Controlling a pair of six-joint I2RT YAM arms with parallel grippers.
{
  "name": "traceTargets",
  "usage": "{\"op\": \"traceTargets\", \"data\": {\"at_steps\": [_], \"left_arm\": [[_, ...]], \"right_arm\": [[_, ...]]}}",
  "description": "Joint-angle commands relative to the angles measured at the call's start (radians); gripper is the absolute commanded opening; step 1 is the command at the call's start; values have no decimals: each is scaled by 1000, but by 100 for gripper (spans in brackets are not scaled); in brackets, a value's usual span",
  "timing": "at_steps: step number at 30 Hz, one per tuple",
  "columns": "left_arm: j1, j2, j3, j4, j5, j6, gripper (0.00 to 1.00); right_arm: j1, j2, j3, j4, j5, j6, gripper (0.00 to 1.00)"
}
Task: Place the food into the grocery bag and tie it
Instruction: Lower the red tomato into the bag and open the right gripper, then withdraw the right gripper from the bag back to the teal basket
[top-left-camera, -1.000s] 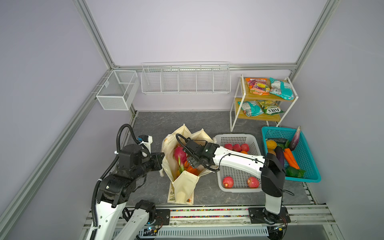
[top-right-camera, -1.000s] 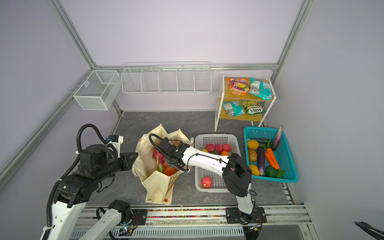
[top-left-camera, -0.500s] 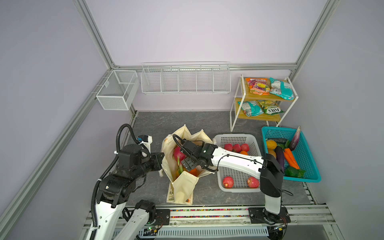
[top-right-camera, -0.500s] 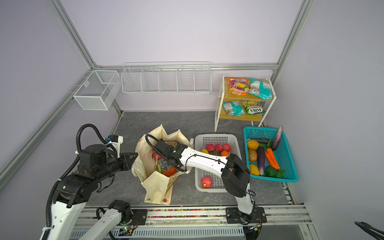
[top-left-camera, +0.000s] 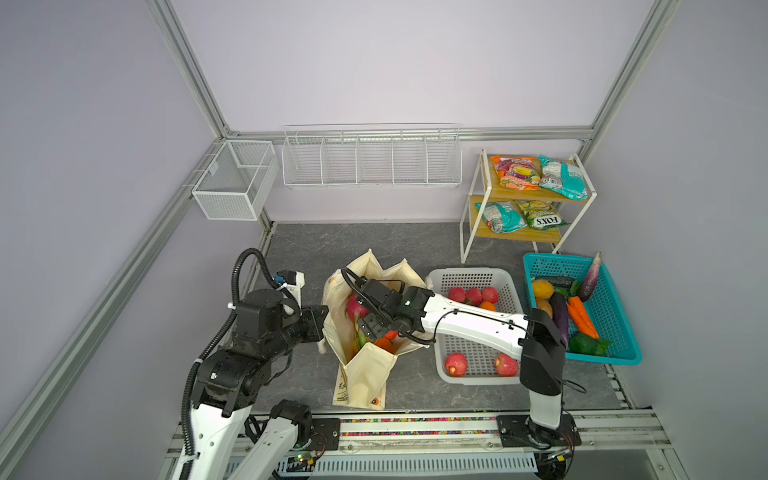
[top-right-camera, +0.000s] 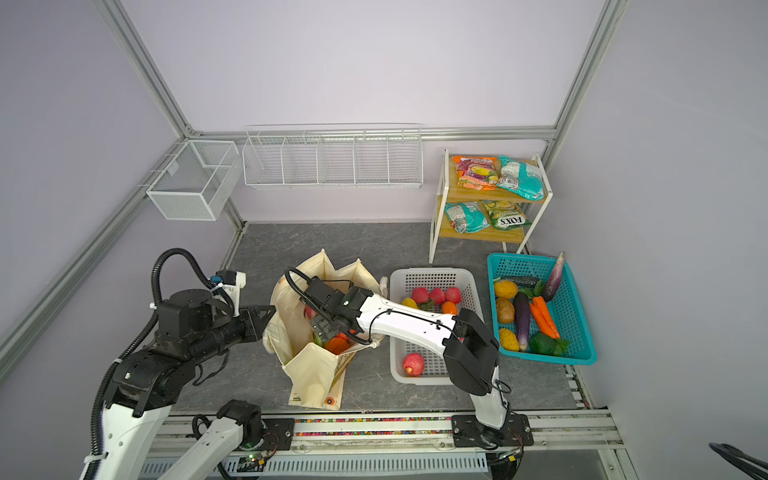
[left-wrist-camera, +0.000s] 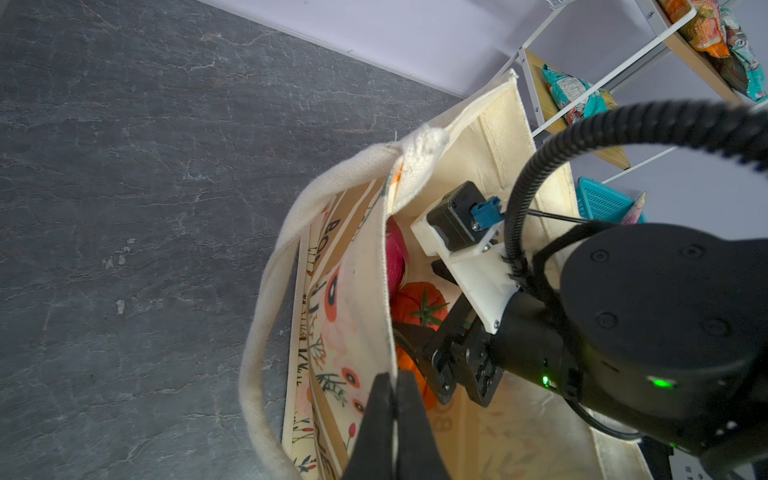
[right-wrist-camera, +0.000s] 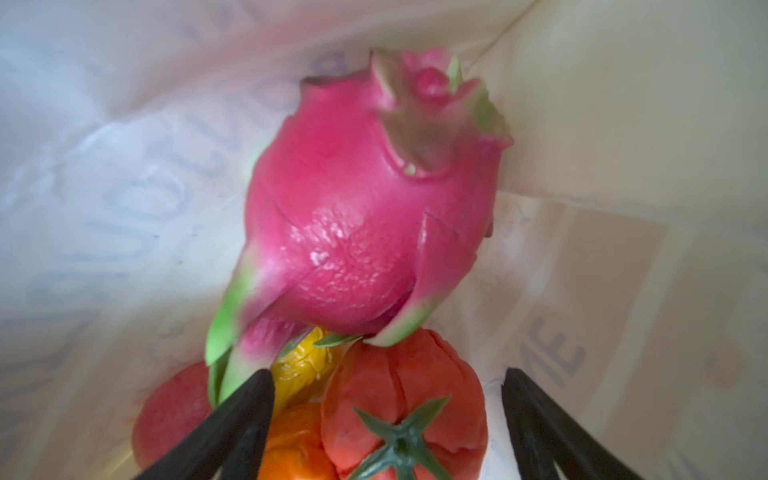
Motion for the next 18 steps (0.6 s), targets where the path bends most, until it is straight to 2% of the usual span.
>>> {"op": "traceTargets", "data": {"at_steps": [1,14,18], "left_arm": [[-1,-14,1,25,10,18,0],[-1,-13,-4,13,26,19,0],[-1,-9,4,11,30,18,0]], "right_arm": [[10,-80,39,-23,-7,6,88],[12,-289,116,-70,19,65,88],[12,-366,118,-94,59,82,88]]}}
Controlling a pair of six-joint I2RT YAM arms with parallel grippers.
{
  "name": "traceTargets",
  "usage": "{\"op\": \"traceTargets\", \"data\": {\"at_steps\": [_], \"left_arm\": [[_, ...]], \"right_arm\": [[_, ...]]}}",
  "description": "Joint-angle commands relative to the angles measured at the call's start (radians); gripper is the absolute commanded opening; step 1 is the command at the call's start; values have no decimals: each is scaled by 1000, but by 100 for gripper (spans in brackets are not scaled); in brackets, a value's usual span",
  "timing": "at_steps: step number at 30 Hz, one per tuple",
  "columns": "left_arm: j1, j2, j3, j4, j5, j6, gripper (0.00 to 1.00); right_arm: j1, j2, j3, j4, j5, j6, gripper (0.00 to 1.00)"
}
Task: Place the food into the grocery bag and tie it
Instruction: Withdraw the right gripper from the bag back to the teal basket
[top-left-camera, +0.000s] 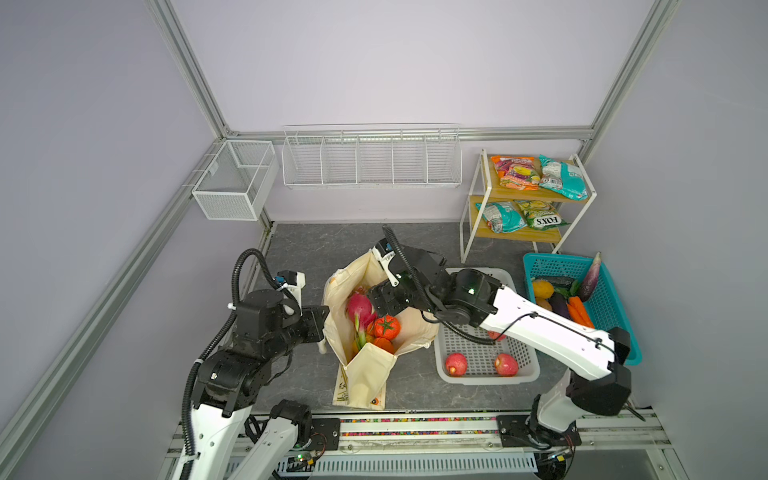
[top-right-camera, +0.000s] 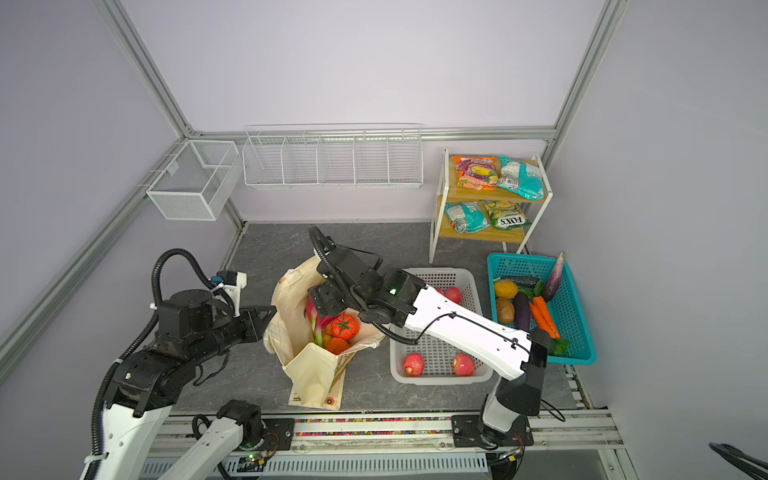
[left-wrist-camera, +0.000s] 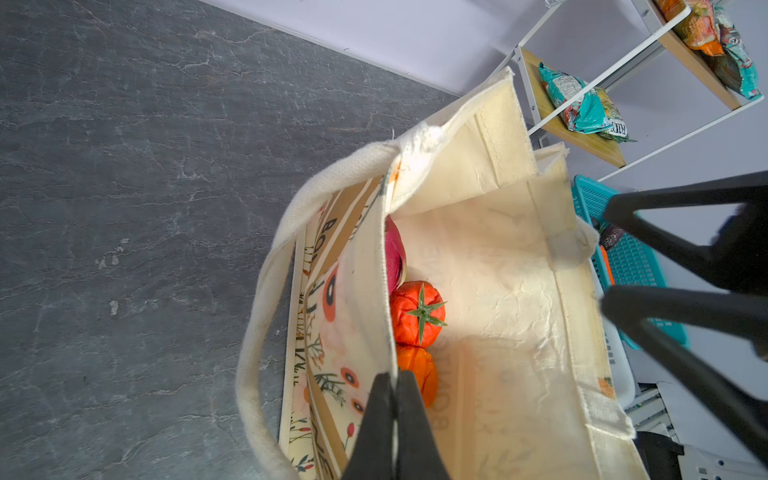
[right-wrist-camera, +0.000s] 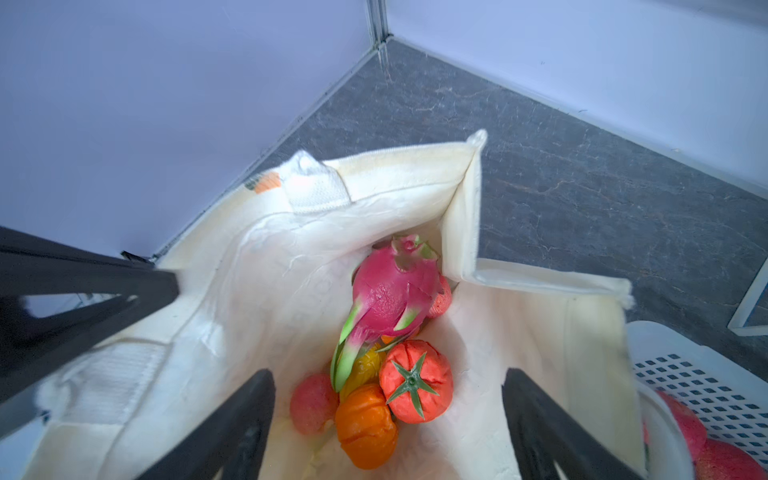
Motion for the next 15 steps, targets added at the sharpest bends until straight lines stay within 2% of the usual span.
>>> {"op": "traceTargets", "data": {"at_steps": [1,5,10,15], "left_arm": [[0,-7,10,8,17,18,0],[-1,-11,17,-5,16,20,0],[-1,-19,9,-9,14,18,0],[-1,-13,-8,11,19,10,0]], "right_arm": [[5,-67,4,-56,55,31,88],[-1,-159,-45,-97,119,55,90],[-35,-291,-191,-116,159,117,91],[-108,-420,-370,-117,141,185,92]]}}
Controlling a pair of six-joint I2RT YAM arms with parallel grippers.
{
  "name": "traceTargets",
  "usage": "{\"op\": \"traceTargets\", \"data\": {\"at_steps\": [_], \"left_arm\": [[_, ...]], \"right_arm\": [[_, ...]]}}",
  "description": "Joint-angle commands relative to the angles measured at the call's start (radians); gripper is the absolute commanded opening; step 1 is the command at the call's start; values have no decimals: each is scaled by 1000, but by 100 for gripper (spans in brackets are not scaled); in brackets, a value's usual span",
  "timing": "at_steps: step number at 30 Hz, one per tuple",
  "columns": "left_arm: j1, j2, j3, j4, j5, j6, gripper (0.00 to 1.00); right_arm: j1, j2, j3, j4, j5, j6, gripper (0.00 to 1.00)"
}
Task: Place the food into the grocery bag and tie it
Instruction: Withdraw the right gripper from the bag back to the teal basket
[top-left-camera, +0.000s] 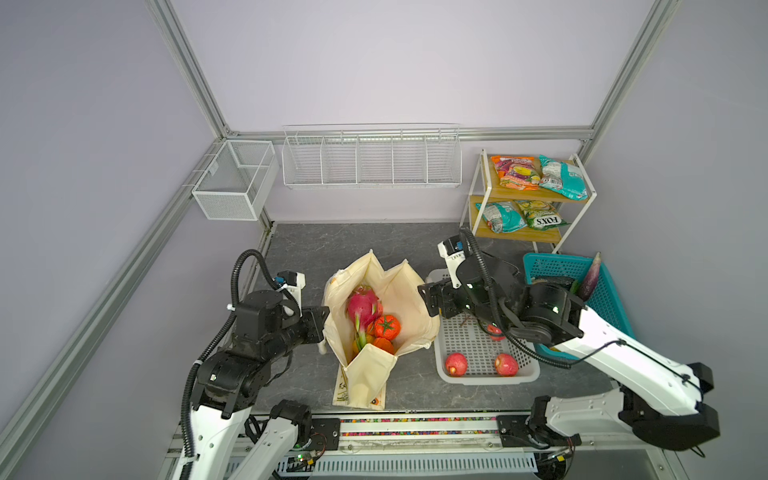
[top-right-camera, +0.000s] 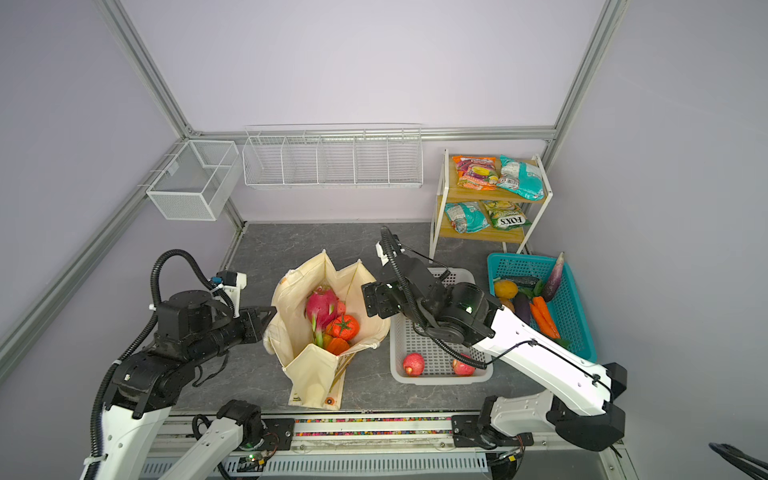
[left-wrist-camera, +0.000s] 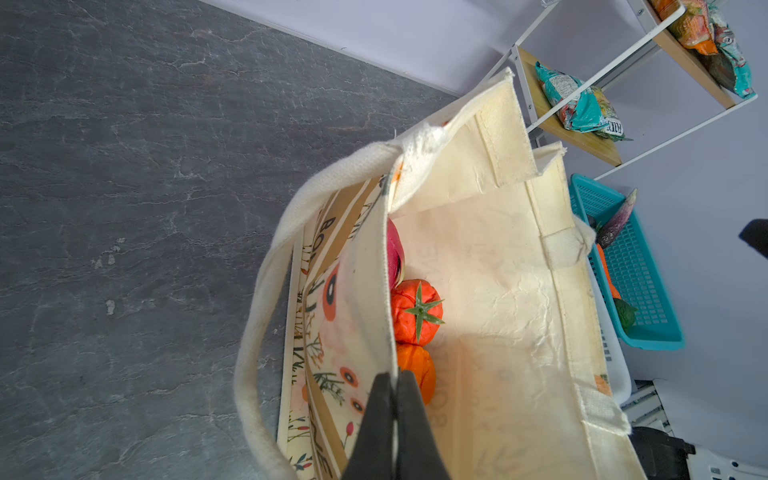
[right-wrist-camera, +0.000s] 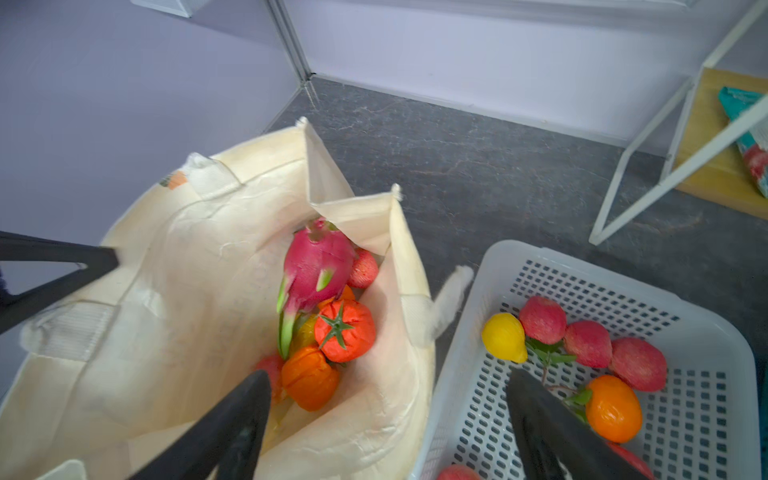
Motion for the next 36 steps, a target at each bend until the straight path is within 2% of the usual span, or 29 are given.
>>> {"op": "traceTargets", "data": {"at_steps": [1,9,17,25,36], "left_arm": [[-1,-6,-8,18,11,8,0],[0,14,-4,32,5,2,0],[0,-5,-1,22,-1,-12,0],[-1,-13,-2,22,-4,-17,0],[-1,-29,-2,0,0,-1,0]], "right_arm": [[-49,-69,-107,-18,8,75,92],[-241,-176,-319,54,-133,81,94],[-352,-189,-408,131,-236,82,96],[-490,-207,-439,130,-257,99,98],[-760,-216,-456,131,-279,106,97]]}}
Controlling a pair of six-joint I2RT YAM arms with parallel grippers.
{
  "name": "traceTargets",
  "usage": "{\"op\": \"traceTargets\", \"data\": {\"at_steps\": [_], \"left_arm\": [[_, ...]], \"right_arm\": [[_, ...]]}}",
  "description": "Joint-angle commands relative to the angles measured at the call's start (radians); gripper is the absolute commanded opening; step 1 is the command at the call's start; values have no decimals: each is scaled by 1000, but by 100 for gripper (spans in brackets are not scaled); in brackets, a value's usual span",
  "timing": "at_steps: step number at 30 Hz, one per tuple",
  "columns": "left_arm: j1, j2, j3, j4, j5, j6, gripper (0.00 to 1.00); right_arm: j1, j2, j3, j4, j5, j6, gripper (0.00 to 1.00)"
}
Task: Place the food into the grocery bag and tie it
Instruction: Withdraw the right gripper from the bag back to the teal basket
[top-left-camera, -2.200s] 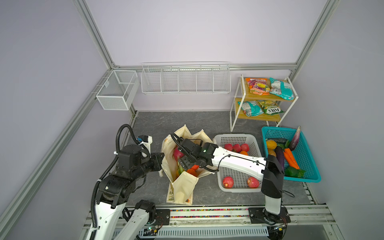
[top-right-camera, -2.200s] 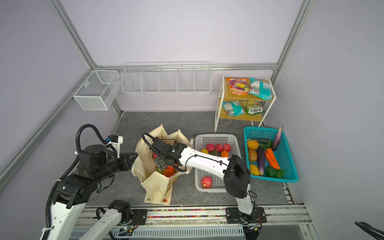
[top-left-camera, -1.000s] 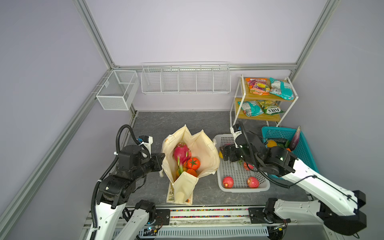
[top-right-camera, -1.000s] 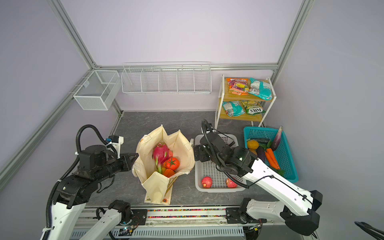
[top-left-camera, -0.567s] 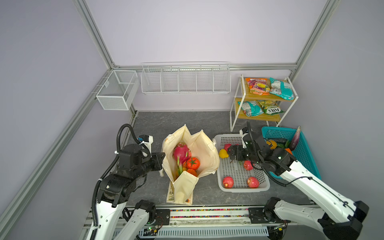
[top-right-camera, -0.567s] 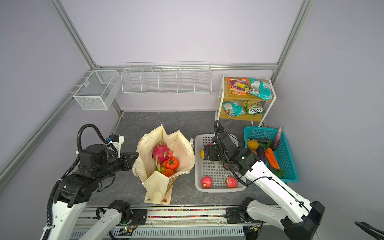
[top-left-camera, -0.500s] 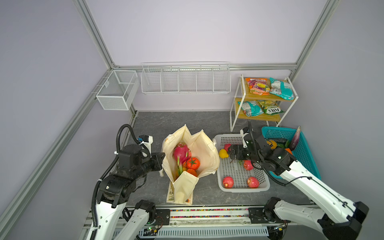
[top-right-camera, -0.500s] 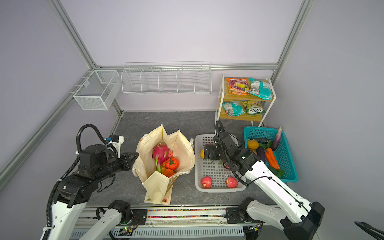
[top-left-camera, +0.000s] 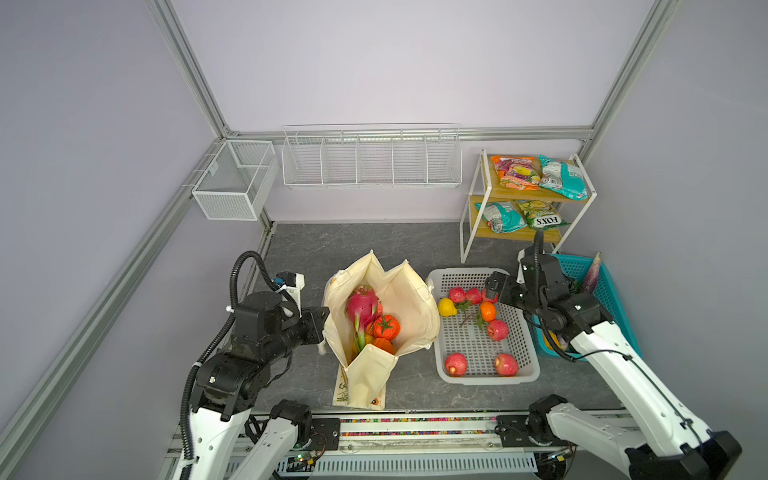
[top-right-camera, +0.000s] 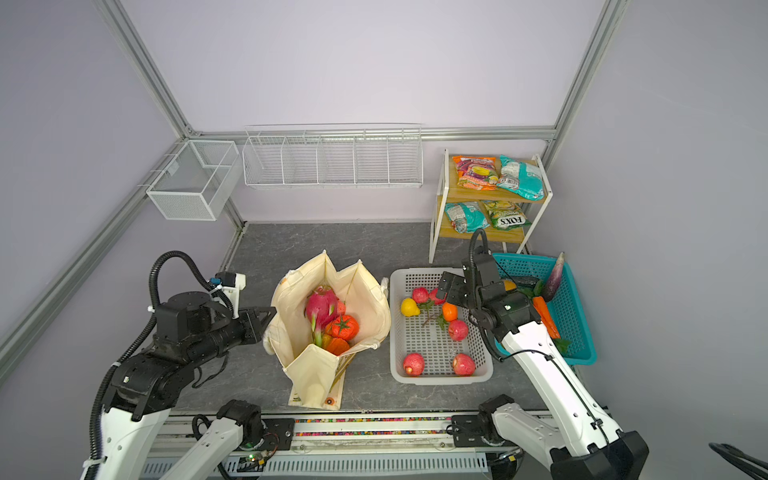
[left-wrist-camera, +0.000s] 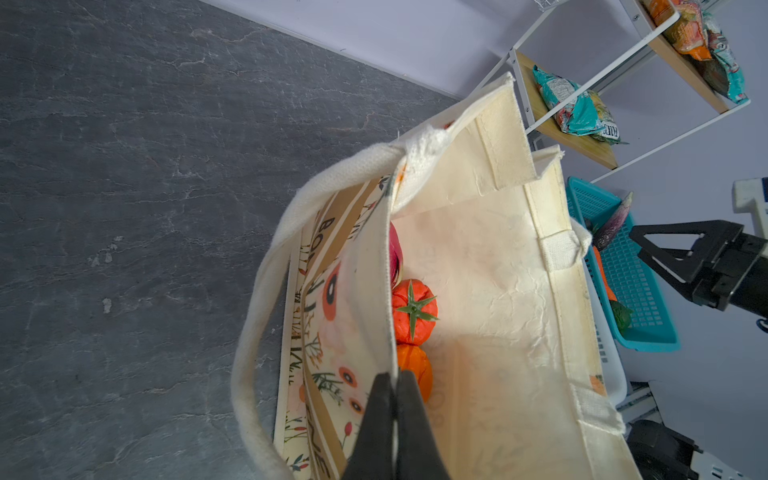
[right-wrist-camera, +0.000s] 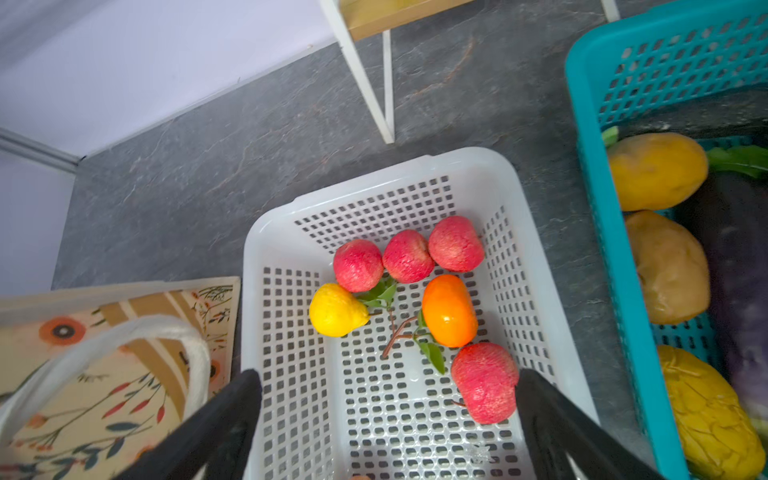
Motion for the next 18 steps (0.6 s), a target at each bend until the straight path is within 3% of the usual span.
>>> {"op": "traceTargets", "data": {"at_steps": [1,5,13,18], "left_arm": [[-1,-17,0,2,2,10,0],[-1,-21,-9,9,10,9,0],[0,-16,-23,26,30,4,0],[-1,-7,-14,22,33,5,0]], "right_arm": [[-65,-10,-14,10,-14,7,97],[-178,-2,13,-23,36,-11,95],[-334,74,82,-54,289,-78,93],[-458,141,79,8,278,-67,93]]}}
